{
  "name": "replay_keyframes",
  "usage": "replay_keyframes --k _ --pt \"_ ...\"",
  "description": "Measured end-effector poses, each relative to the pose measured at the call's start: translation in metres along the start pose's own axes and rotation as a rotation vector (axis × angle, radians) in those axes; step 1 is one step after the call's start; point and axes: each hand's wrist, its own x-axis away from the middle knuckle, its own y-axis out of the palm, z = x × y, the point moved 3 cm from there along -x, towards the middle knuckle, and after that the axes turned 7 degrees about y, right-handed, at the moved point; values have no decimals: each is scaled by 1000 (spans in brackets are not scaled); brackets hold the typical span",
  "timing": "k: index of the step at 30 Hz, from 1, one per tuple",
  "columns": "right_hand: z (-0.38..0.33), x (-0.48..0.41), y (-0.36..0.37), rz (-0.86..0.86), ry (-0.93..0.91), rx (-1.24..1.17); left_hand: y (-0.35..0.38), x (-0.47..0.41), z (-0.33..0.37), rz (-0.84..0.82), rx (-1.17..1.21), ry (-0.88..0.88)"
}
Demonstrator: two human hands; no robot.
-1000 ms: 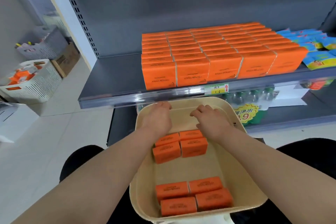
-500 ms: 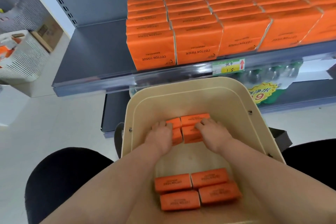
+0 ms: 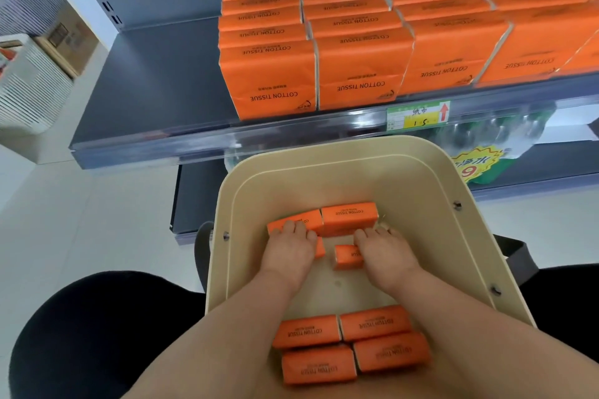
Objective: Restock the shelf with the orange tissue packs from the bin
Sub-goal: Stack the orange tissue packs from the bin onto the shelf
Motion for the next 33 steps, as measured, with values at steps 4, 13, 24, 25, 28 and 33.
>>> replay_keyframes --k 4,13,24,25,28,33 --pt "1 10 1 -49 20 22 9 2 6 -69 51 -44" --pt "18 20 -43 99 122 -20 -28 7 1 0 255 -141" --pt "19 73 -156 447 103 -56 -148 59 -33 462 364 -219" --pt "20 78 -168 484 108 -50 -162 66 -34 493 359 -205" --pt "16 92 -208 595 102 -36 -205 88 -46 597 310 -206" --pt "11 105 -253 695 101 -38 -248 116 -62 726 303 -269"
